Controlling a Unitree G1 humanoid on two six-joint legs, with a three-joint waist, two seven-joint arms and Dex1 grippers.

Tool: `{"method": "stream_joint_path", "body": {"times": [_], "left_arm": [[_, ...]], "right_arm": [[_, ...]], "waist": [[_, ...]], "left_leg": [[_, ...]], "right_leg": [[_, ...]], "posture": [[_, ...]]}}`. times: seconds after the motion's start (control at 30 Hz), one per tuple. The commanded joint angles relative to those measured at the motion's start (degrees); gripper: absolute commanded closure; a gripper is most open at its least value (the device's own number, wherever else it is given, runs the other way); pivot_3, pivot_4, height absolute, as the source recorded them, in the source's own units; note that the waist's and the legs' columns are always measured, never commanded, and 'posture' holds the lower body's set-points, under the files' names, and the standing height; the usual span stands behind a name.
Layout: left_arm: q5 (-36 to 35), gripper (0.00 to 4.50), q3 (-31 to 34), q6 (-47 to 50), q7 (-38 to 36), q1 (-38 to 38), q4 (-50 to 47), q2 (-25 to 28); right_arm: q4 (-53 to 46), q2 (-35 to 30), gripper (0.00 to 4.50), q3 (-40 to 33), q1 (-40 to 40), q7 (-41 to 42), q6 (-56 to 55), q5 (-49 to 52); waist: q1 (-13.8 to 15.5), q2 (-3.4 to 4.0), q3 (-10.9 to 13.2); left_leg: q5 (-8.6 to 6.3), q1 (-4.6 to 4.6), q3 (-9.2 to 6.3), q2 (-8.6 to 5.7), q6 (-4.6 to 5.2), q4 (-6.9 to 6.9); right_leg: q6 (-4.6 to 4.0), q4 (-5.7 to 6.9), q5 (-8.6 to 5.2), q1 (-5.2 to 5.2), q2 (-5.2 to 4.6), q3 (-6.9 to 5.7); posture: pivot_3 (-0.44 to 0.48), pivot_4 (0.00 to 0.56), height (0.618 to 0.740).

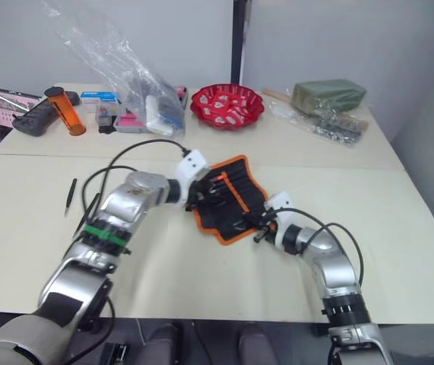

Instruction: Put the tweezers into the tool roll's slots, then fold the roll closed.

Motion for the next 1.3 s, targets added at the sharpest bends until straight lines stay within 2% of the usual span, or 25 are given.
{"method": "stream_joint_path", "body": {"times": [0.03, 0.1, 0.27, 0.37, 0.47, 0.57, 0.83, 1.03, 1.13, 1.3], "left_arm": [[-4.2, 0.03, 4.7, 6.1, -1.2, 3.8, -12.3, 4.1], [-6.1, 0.03, 7.0, 8.1, -0.8, 5.7, -15.8, 5.6], [-11.7, 0.03, 17.3, 9.2, -0.7, 13.2, -23.6, 10.7], [-14.8, 0.03, 24.6, 7.6, -1.2, 21.4, -28.9, 14.3], [-16.0, 0.03, 33.0, 5.5, 1.2, 31.0, -32.8, 15.7], [-17.6, 0.03, 42.7, 2.4, 3.1, 41.3, -34.8, 14.3], [-18.2, 0.03, 59.0, -10.7, 8.6, 59.9, -32.2, 8.1], [-21.9, 0.03, 66.0, -16.1, 12.8, 68.2, -34.8, 1.4], [-23.2, 0.03, 66.4, -17.5, 13.9, 70.3, -34.8, -0.1], [-24.8, 0.03, 65.5, -19.0, 16.0, 72.1, -35.4, -0.6]], "right_arm": [[1.7, -0.4, 4.5, -0.6, 0.3, -0.2, 0.6, 0.1], [2.0, -0.2, 4.5, -1.3, 0.0, -0.2, 0.6, 0.8], [2.0, -0.1, 4.5, -3.5, -1.1, 0.4, 0.8, 3.2], [3.3, -0.8, 4.5, -3.4, -1.4, 0.9, 0.2, 3.0], [4.1, -1.0, 4.5, -3.5, -1.4, 1.3, -0.5, 2.7], [4.9, -1.0, 4.5, -3.2, -1.1, 1.9, -1.0, 2.5], [7.0, -1.1, 4.5, -1.6, -0.8, 3.6, -2.2, 1.3], [9.5, -1.0, 4.5, -0.8, -1.8, 5.1, -3.2, 0.7], [10.3, -1.0, 4.5, -0.5, -2.3, 5.7, -3.3, 0.6], [11.2, -1.0, 4.5, -0.2, -2.9, 6.5, -3.5, 0.2]], "waist": [[0.0, 0.0, 0.0], [0.2, 0.0, 0.0], [0.2, 0.01, 0.0], [-0.4, 0.02, 0.0], [-0.4, 0.02, 0.0], [-0.4, 0.01, 0.0], [-0.2, -0.15, -0.1], [-0.4, -0.3, -0.2], [-0.4, -0.35, -0.2], [-0.5, -0.38, -0.2]], "left_leg": [[0.0, 0.0, 0.0, 0.0, 0.0, 0.01], [0.0, 0.0, -0.01, 0.01, 0.0, 0.04], [0.0, 0.01, -0.01, 0.01, 0.0, 0.1], [0.0, 0.02, 0.0, 0.05, 0.0, 0.01], [0.0, 0.02, 0.01, 0.06, 0.0, -0.03], [0.0, 0.02, 0.03, 0.06, 0.0, -0.01], [-0.01, 0.17, 0.09, 0.11, -0.01, -0.03], [-0.03, 0.34, 0.17, 0.15, -0.03, -0.07], [-0.04, 0.43, 0.18, 0.16, -0.03, -0.09], [-0.09, 0.68, 0.19, 0.16, -0.1, -0.1]], "right_leg": [[0.0, 0.0, 0.0, 0.0, 0.0, 0.0], [-0.01, 0.01, 0.0, 0.01, 0.0, -0.01], [0.0, -0.01, 0.01, 0.04, -0.01, -0.01], [-0.06, 0.0, 0.04, -0.01, -0.01, -0.01], [-0.22, 0.0, 0.12, -0.02, -0.01, -0.01], [-0.22, -0.03, 0.11, -0.01, -0.02, -0.01], [-0.19, -0.07, -0.05, 0.04, -0.04, -0.02], [-0.27, -0.09, -0.1, 0.15, -0.05, -0.01], [-0.67, -0.09, -0.33, 0.21, -0.05, -0.01], [-0.77, -0.16, -0.41, 0.45, -0.06, 0.01]], "posture": [[0.0, 0.15, 0.729], [0.0, 0.15, 0.729], [0.0, 0.15, 0.729], [0.0, 0.15, 0.729], [0.0, 0.15, 0.729], [0.0, 0.15, 0.729], [0.0, 0.15, 0.729], [0.0, 0.15, 0.729], [0.0, 0.15, 0.729], [0.0, 0.15, 0.729]]}}
